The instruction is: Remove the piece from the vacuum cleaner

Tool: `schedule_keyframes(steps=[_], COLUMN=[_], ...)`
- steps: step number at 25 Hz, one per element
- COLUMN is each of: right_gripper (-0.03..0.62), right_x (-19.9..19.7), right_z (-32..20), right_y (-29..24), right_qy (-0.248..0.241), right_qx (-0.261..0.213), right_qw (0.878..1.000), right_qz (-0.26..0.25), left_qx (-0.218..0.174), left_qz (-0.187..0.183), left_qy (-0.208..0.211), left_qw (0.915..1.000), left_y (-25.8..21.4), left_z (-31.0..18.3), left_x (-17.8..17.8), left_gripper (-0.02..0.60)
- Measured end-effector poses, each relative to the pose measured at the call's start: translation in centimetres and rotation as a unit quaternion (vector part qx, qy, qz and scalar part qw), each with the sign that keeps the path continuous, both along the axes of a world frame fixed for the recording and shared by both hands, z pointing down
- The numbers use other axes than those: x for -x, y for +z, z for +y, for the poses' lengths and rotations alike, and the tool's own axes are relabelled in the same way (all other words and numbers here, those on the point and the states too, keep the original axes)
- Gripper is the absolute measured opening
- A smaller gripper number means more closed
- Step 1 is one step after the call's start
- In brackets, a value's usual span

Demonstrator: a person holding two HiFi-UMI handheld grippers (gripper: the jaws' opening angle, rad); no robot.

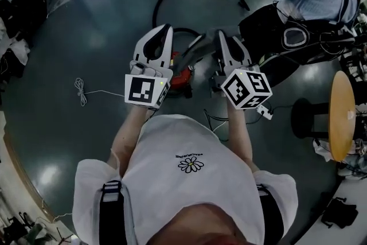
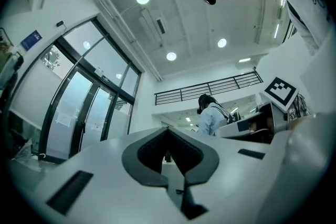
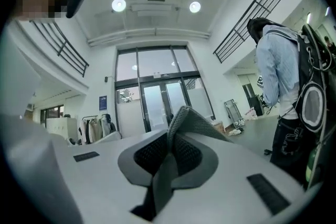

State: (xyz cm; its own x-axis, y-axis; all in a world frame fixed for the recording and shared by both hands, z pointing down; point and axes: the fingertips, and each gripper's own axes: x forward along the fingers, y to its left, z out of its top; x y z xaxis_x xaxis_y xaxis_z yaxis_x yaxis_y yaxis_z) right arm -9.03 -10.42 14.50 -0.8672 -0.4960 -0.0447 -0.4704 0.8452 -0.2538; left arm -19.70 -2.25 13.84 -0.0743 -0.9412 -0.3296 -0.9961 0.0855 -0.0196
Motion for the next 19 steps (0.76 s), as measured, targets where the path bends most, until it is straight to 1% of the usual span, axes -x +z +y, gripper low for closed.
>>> schedule_keyframes(steps=[2, 4, 5, 7, 9, 12, 15, 19], right_gripper=[0.034, 0.034, 0.034, 0.034, 0.034, 0.034, 0.034, 0.034], right_x=[-0.2, -0.2, -0.2, -0.2, -0.4, -0.7, -1.6, -2.7], right_z=[0.2, 0.3, 0.4, 0.5, 0.5, 0.4, 0.2, -0.8], right_y=[-0.7, -1.1, -1.2, -1.3, -1.3, -1.2, -0.8, 0.0], right_qy=[0.002, 0.006, 0.007, 0.011, 0.016, 0.025, 0.033, 0.04], right_qx=[-0.011, -0.02, -0.024, -0.028, -0.027, -0.018, -0.01, -0.005], right_qw=[1.0, 1.0, 1.0, 0.999, 0.999, 0.999, 0.999, 0.999], right_qz=[-0.008, -0.014, -0.016, -0.017, -0.02, -0.025, -0.028, -0.028], left_qx=[0.003, -0.005, -0.007, 0.011, 0.031, 0.017, 0.035, 0.039], left_qz=[-0.013, -0.023, -0.02, -0.013, -0.016, -0.014, -0.021, -0.017], left_qy=[-0.004, -0.01, -0.012, -0.016, -0.016, -0.013, -0.007, 0.005], left_qw=[0.9999, 0.9997, 0.9997, 0.9997, 0.9993, 0.9997, 0.9991, 0.9991], left_y=[0.3, 0.3, 0.3, 1.0, 1.7, 0.4, 0.8, 1.6], left_z=[0.0, 0.1, 0.2, 0.2, 0.1, -0.1, -0.4, -1.6], left_x=[-0.1, -0.4, -0.5, -0.5, -0.4, -0.4, -0.9, -1.8], left_gripper=[0.005, 0.005, 0.005, 0.005, 0.006, 0.005, 0.005, 0.006])
